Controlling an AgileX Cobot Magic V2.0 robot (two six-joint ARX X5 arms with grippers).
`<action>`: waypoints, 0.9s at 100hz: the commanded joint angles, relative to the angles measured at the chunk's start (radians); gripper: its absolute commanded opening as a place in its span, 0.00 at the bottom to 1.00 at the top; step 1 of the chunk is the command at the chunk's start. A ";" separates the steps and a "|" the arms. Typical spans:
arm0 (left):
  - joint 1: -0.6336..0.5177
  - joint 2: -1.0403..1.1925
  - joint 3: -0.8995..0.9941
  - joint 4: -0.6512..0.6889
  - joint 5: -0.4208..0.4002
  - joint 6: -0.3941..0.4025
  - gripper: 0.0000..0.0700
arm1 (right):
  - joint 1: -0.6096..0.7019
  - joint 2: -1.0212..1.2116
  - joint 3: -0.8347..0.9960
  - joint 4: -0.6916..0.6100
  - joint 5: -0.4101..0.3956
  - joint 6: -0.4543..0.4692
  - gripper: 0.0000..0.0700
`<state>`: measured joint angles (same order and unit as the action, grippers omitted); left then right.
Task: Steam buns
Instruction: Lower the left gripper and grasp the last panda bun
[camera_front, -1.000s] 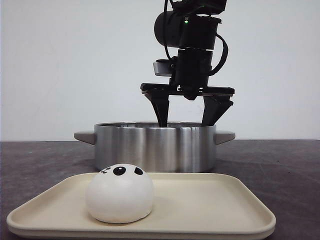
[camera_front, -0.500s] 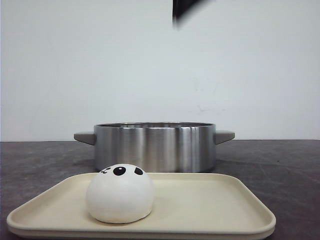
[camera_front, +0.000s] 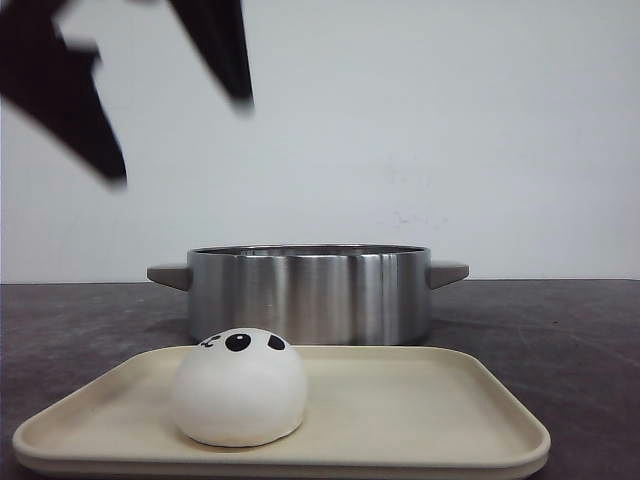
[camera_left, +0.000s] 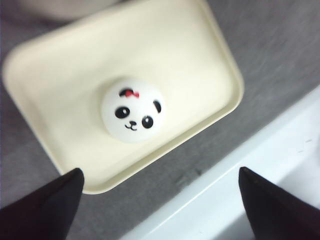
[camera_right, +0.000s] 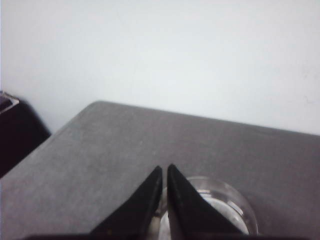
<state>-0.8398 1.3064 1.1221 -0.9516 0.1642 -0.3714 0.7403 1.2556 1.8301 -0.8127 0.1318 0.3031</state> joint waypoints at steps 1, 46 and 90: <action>-0.013 0.061 -0.001 0.044 0.002 -0.028 0.85 | 0.010 0.018 0.014 -0.010 0.001 -0.008 0.02; -0.013 0.320 -0.002 0.196 -0.006 -0.064 0.85 | 0.011 0.025 0.014 -0.077 0.000 0.005 0.02; -0.013 0.383 -0.002 0.192 -0.106 0.032 0.85 | 0.011 0.025 0.014 -0.116 0.000 0.028 0.02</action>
<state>-0.8410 1.6619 1.1099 -0.7609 0.0608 -0.3733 0.7406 1.2705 1.8278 -0.9337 0.1310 0.3153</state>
